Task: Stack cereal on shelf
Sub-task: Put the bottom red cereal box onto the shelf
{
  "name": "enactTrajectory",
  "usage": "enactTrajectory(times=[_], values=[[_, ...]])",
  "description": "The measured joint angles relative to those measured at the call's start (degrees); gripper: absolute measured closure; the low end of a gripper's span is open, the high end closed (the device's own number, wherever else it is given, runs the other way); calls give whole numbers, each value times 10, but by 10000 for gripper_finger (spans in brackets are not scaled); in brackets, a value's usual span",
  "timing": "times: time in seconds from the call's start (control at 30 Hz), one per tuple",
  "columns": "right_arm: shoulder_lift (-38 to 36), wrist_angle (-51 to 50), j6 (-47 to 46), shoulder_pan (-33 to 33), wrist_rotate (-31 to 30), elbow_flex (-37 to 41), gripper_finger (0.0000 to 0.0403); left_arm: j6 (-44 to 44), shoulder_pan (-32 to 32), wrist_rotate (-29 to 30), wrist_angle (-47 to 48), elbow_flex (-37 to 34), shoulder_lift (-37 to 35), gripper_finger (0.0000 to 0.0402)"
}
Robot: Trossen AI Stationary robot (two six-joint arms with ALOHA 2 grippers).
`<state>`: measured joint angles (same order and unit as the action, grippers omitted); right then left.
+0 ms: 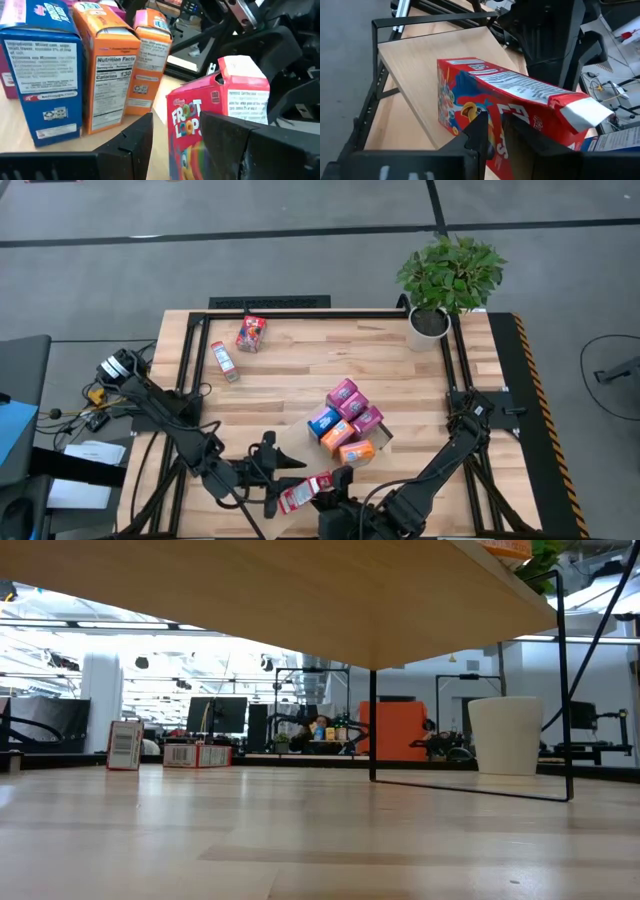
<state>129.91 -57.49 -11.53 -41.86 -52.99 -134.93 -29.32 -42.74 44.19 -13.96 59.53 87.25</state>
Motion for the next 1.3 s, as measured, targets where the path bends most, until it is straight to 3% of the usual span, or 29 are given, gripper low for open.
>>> enactTrajectory(times=[0.27,0.57,1.03,1.3], values=[[0,1,56,2,-10,0,312,28,-2,32,-1,0,2,248],[-1,-23,99,6,-18,-1,312,131,0,46,-91,-1,2,248],[-7,-45,164,0,-11,-1,311,106,13,51,-65,-1,13,248],[-7,-57,181,3,-7,-1,311,130,18,54,-123,-1,40,248]])
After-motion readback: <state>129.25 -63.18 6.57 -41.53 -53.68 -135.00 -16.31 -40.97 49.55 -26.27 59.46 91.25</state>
